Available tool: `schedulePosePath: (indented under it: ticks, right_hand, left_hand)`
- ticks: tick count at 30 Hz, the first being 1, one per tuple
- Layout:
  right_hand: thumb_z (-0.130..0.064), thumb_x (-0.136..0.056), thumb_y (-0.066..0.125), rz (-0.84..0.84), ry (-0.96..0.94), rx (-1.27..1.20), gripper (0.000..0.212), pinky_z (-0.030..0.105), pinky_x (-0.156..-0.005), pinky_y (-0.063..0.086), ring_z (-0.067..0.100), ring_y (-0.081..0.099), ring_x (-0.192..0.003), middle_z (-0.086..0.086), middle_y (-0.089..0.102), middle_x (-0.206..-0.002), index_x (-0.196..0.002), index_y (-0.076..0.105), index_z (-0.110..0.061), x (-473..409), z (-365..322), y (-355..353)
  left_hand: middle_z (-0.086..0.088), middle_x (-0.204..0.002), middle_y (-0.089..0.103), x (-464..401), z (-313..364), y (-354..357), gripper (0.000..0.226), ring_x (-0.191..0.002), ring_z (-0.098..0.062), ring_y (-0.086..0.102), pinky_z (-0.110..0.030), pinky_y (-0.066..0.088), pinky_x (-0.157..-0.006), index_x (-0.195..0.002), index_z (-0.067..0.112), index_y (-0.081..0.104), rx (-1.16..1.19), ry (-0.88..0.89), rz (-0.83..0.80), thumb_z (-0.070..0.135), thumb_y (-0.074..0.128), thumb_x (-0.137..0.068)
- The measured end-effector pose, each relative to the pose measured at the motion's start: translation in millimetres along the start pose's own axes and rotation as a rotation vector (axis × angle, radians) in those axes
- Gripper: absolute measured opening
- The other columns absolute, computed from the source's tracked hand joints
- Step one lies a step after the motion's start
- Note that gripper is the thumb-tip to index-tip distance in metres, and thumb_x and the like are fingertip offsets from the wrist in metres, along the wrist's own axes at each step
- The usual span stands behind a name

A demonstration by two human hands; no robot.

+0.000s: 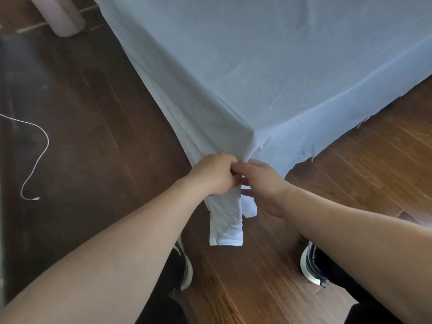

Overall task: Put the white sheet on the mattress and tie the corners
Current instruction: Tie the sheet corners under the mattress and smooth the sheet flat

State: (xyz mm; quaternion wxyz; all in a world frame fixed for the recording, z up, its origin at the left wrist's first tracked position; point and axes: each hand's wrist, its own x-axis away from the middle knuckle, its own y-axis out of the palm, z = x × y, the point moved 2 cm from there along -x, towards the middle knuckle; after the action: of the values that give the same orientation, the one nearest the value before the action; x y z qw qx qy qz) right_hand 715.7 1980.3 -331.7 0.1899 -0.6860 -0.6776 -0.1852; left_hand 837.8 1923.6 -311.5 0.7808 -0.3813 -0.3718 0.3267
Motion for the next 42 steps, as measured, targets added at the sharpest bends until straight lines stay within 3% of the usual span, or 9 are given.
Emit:
schedulePosePath:
  ticks: [3,8,13,17,23,27,30,34,42]
  right_hand:
    - [-0.046,-0.091,0.061,0.032,-0.058,0.149,0.030,0.047,-0.098,0.057,0.020,0.071,-0.104,0.002,0.076,-0.106,-0.105,0.073,-0.022,-5,1,1]
    - [-0.027,-0.100,0.057,0.094,-0.053,0.321,0.018,0.031,-0.073,0.050,0.015,0.062,-0.079,-0.006,0.067,-0.080,-0.083,0.065,-0.027,-10,10,-5]
    - [-0.006,-0.094,0.050,0.143,-0.040,0.508,0.027,0.027,-0.059,0.038,0.017,0.051,-0.067,-0.002,0.058,-0.072,-0.072,0.054,-0.020,-8,13,-10]
    - [-0.019,-0.102,0.048,0.195,-0.013,0.698,0.029,0.027,-0.052,0.035,0.024,0.056,-0.071,0.003,0.058,-0.071,-0.073,0.052,-0.014,-9,17,-13]
    - [-0.030,-0.099,0.059,0.227,-0.113,0.481,0.041,0.031,-0.053,0.034,0.018,0.043,-0.056,0.006,0.049,-0.061,-0.071,0.053,-0.001,-1,26,-6]
    - [-0.025,-0.093,0.068,0.092,-0.098,0.378,0.014,0.030,-0.073,0.054,0.013,0.067,-0.084,-0.004,0.073,-0.094,-0.102,0.069,-0.014,-5,32,-2]
    - [-0.012,-0.085,0.071,-0.032,0.009,0.181,0.034,0.044,-0.087,0.062,0.020,0.074,-0.099,-0.002,0.072,-0.114,-0.117,0.066,-0.020,-6,38,0]
    - [0.008,-0.096,0.045,-0.099,0.139,-0.216,0.040,0.039,-0.080,0.060,0.031,0.077,-0.095,0.014,0.064,-0.122,-0.130,0.055,-0.009,-2,39,1]
    - [0.004,-0.097,0.049,-0.151,0.278,0.036,0.042,0.036,-0.067,0.051,0.025,0.075,-0.082,0.012,0.072,-0.114,-0.133,0.058,-0.015,-12,63,-5]
  left_hand:
    - [0.004,-0.094,0.064,-5,-1,-3,0.008,-0.082,-0.019,0.065,-0.032,0.051,-0.062,-0.087,0.026,0.068,0.080,-0.027,-0.061,0.022,0.063,-0.090]
    - [0.013,-0.111,0.066,-4,3,-1,0.037,-0.103,-0.010,0.063,-0.032,0.055,-0.092,-0.105,0.036,0.068,0.224,-0.069,-0.152,0.006,0.054,-0.088]
    - [0.012,-0.114,0.062,-7,7,8,0.028,-0.106,-0.008,0.061,-0.039,0.054,-0.097,-0.113,0.029,0.055,0.356,-0.135,-0.105,0.026,0.063,-0.087]
    - [0.008,-0.124,0.056,-7,11,7,0.061,-0.110,-0.013,0.058,-0.032,0.049,-0.089,-0.130,0.022,0.050,0.310,-0.196,-0.038,0.061,0.067,-0.086]
    - [0.002,-0.100,0.065,-10,14,5,0.034,-0.090,-0.021,0.062,-0.036,0.050,-0.071,-0.103,0.016,0.059,0.058,-0.144,0.075,0.050,0.056,-0.095]
    - [0.001,-0.088,0.061,-7,15,3,0.022,-0.080,-0.021,0.059,-0.034,0.043,-0.060,-0.091,0.013,0.056,0.039,-0.112,0.081,0.035,0.056,-0.093]
    - [0.003,-0.093,0.063,-7,12,2,0.021,-0.087,-0.020,0.061,-0.036,0.050,-0.069,-0.096,0.016,0.058,0.054,-0.131,0.049,0.036,0.058,-0.092]
    - [0.005,-0.108,0.062,-6,8,3,0.038,-0.098,-0.018,0.062,-0.040,0.055,-0.087,-0.113,0.018,0.057,0.161,-0.227,-0.032,0.045,0.064,-0.087]
    - [-0.007,-0.115,0.067,3,-22,61,0.037,-0.103,-0.030,0.066,-0.042,0.057,-0.087,-0.123,0.017,0.058,0.128,-0.359,-0.057,0.039,0.065,-0.093]
